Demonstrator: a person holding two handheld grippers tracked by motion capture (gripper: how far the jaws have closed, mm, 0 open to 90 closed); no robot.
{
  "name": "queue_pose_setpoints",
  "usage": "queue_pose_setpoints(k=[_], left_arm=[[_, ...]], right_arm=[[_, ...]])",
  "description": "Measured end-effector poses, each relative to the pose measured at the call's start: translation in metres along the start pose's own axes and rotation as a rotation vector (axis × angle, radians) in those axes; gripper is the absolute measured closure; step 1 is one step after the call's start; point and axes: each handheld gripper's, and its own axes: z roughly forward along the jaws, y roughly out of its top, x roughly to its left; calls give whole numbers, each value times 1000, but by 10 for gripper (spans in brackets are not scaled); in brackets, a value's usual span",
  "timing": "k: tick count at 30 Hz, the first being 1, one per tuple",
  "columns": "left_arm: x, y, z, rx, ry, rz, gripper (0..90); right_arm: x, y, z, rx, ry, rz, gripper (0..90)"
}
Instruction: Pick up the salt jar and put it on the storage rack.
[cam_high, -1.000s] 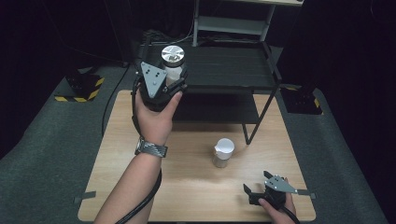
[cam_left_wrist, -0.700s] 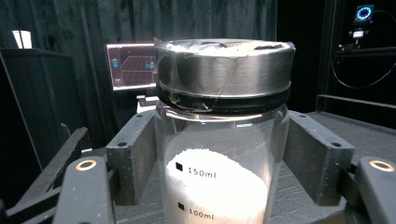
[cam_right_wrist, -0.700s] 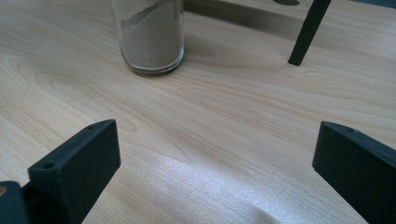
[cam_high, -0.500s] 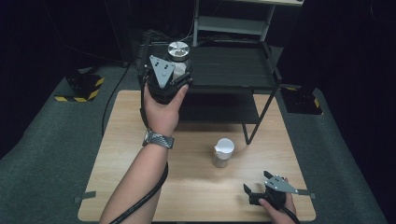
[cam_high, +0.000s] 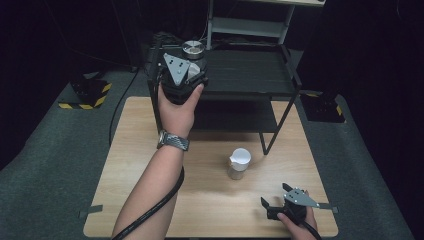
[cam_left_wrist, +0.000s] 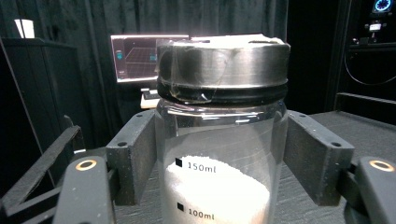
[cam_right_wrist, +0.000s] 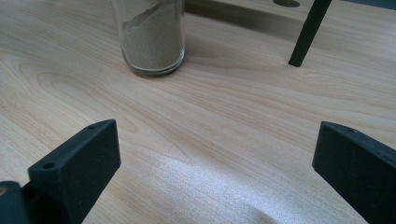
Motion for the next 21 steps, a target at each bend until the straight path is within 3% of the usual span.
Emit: queue_pose_setpoints(k=[21], left_arm=[[3, 0, 2, 4, -5, -15, 302]], right_arm=[[1, 0, 0, -1, 0, -6, 6]])
